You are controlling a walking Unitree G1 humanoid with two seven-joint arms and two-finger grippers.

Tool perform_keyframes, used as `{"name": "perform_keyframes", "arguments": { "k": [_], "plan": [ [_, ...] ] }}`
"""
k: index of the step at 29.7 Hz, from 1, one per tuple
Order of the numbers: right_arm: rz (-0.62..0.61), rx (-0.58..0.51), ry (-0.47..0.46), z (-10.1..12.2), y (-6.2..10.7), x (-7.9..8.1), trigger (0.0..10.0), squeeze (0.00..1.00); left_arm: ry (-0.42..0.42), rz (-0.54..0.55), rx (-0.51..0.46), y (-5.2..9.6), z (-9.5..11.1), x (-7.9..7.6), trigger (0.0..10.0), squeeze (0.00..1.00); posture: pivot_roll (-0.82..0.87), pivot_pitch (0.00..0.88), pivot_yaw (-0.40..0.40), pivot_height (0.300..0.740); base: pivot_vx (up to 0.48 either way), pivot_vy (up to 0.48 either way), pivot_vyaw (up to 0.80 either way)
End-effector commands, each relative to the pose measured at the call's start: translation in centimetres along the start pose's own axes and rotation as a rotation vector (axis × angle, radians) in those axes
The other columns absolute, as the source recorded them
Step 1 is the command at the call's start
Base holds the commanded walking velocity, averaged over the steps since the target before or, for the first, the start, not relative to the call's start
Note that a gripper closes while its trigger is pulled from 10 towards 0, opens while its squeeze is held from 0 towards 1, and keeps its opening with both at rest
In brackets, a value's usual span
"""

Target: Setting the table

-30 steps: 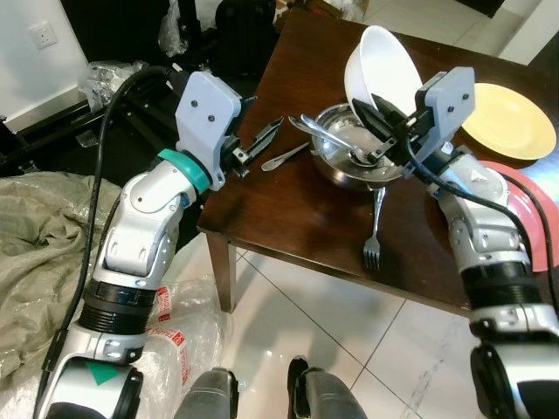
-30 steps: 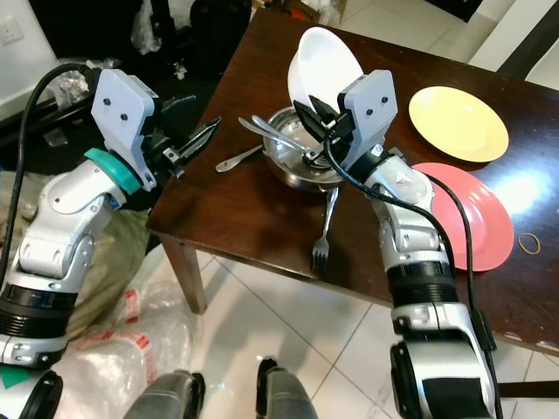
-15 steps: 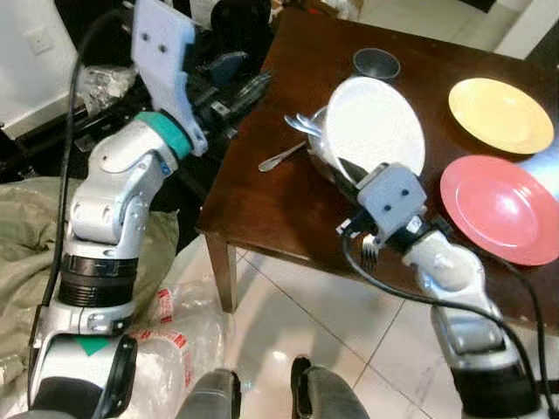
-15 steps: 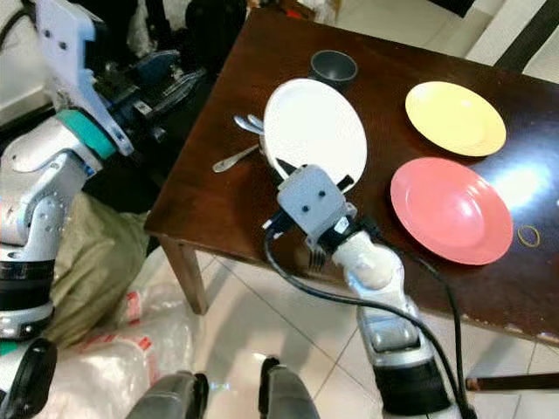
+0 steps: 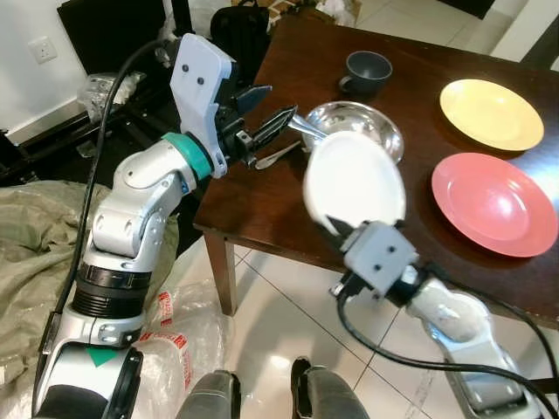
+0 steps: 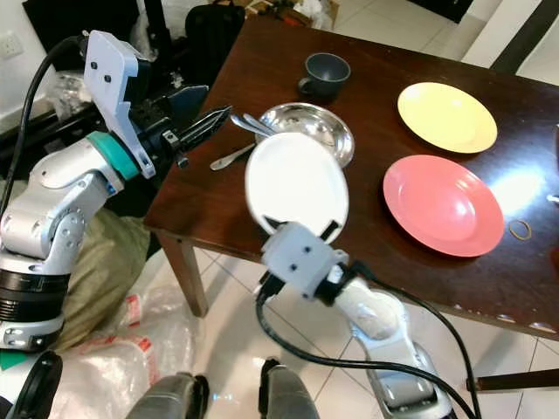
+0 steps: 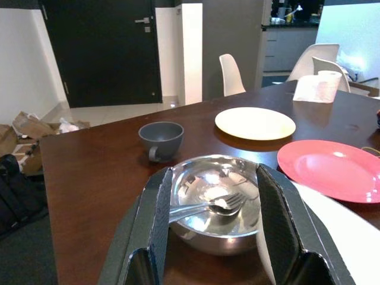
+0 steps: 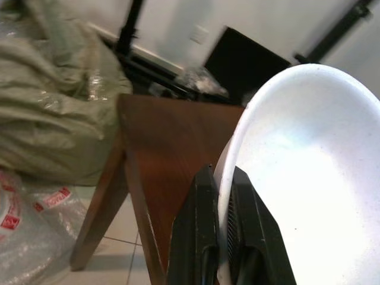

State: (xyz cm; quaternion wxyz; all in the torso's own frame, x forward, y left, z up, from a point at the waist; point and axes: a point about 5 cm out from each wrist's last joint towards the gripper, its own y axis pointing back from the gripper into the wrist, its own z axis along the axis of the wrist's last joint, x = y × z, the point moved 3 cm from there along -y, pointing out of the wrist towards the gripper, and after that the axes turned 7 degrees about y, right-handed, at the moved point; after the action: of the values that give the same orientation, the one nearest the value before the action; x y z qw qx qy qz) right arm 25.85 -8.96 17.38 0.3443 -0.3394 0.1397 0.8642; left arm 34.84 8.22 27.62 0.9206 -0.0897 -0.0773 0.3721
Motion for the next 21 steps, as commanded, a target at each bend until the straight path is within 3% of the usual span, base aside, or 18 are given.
{"name": "perform_keyframes", "arguments": {
  "k": [1,5,6,10,12,15,16,17,19,20,21],
  "plan": [
    [0.03,0.003,0.012,0.0,-0.2,0.4,10.0,0.0,0.008,0.003,0.02,0.1,-0.4,0.1,10.0,0.0,0.09,0.101,0.028,0.74,0.0,0.0,0.0],
    [0.072,-0.026,-0.026,0.6,-0.6,0.7,10.0,0.0,0.004,0.005,0.023,0.2,-0.5,0.1,10.0,0.0,0.09,0.1,0.028,0.74,0.0,0.0,0.0],
    [0.129,-0.049,-0.086,0.9,-0.9,1.3,10.0,0.0,0.002,0.007,0.024,0.2,-0.5,0.2,10.0,0.0,0.09,0.1,0.028,0.74,0.0,0.0,0.0],
    [0.18,-0.053,-0.112,0.8,-1.0,1.9,10.0,0.0,0.0,0.009,0.024,0.2,-0.5,0.2,10.0,0.0,0.09,0.1,0.029,0.74,0.0,0.0,0.0],
    [0.274,-0.016,-0.137,-0.4,-0.8,3.4,10.0,0.0,-0.002,0.011,0.024,0.2,-0.4,0.2,10.0,0.0,0.09,0.102,0.03,0.74,0.0,0.0,0.0],
    [0.316,0.011,-0.149,-1.3,-0.7,4.0,10.0,0.0,-0.002,0.011,0.024,0.2,-0.4,0.3,10.0,0.0,0.1,0.105,0.031,0.74,0.0,0.0,0.0],
    [0.316,0.011,-0.149,-1.3,-0.7,4.0,10.0,0.0,-0.002,0.011,0.024,0.2,-0.4,0.3,10.0,0.0,0.1,0.105,0.031,0.74,0.0,0.0,0.0],
    [0.33,0.058,-0.123,-2.8,-0.6,4.4,10.0,0.0,-0.004,0.01,0.026,0.2,-0.4,0.3,10.0,0.0,0.1,0.109,0.031,0.74,0.0,0.0,0.0],
    [0.33,0.058,-0.123,-2.8,-0.6,4.4,10.0,0.0,-0.004,0.01,0.026,0.2,-0.4,0.3,10.0,0.0,0.1,0.109,0.031,0.74,0.0,0.0,0.0],
    [0.296,0.115,-0.079,-4.6,-0.6,3.9,10.0,0.0,-0.005,0.011,0.03,0.3,-0.4,0.3,10.0,0.0,0.11,0.112,0.033,0.74,0.0,0.0,0.0],
    [0.296,0.115,-0.079,-4.6,-0.6,3.9,10.0,0.0,-0.005,0.011,0.03,0.3,-0.4,0.3,10.0,0.0,0.11,0.112,0.033,0.74,0.0,0.0,0.0]
  ]
}}
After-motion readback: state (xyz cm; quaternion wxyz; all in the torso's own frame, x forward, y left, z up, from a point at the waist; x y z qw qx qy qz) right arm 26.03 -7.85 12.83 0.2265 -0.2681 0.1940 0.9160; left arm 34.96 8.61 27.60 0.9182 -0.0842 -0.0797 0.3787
